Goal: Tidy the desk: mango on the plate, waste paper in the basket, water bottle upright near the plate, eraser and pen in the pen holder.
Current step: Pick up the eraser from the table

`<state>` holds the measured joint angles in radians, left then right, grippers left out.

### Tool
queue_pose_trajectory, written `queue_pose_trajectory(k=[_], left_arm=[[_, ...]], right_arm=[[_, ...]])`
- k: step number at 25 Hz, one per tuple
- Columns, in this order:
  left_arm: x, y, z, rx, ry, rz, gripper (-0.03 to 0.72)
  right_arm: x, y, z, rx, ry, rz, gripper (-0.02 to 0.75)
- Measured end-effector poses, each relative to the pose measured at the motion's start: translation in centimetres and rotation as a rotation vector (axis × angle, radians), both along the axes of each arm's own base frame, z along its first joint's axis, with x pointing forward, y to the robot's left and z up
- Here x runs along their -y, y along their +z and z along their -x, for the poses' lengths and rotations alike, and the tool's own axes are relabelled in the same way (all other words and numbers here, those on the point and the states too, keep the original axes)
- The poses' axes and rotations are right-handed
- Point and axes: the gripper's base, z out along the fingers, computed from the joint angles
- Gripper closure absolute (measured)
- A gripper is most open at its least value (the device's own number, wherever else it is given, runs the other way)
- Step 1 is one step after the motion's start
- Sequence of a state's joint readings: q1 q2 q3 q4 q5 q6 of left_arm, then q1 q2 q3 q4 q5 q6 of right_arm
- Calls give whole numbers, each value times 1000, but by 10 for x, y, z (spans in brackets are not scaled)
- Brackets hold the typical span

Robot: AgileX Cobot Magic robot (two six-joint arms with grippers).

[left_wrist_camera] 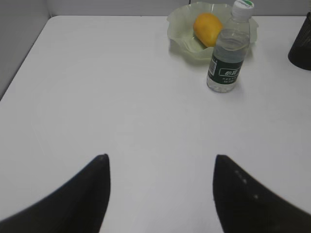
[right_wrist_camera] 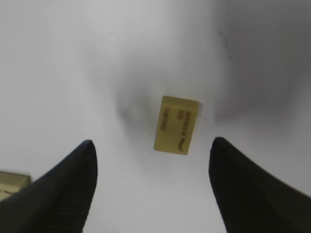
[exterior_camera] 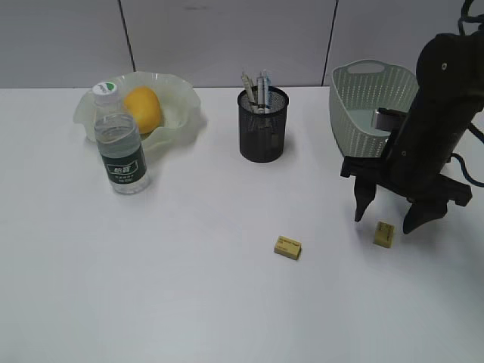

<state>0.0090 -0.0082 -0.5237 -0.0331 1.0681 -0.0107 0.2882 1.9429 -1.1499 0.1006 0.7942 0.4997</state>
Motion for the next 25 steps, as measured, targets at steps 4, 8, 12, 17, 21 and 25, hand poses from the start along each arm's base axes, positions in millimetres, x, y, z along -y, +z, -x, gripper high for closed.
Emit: queue_pose_trajectory(k=[4,8,12,17,21,25], left_arm=[[0,0,0,0,0,0,183],[0,0,0,0,0,0,189],[0,0,0,0,0,0,200],[0,0,0,0,0,0,203],[0,0,0,0,0,0,203],[0,0,0,0,0,0,215]], right_arm=[[0,-14,-1,-35,1,14,174],[0,-17,-1,-37,1,17,174],[0,-26,-2,-55,-1,22,174],[-1,-32,-1,-72,-3,23,209],[-1,-32,-1,-72,-4,23,297],[-1,-32,-1,-73,-5,23,421]])
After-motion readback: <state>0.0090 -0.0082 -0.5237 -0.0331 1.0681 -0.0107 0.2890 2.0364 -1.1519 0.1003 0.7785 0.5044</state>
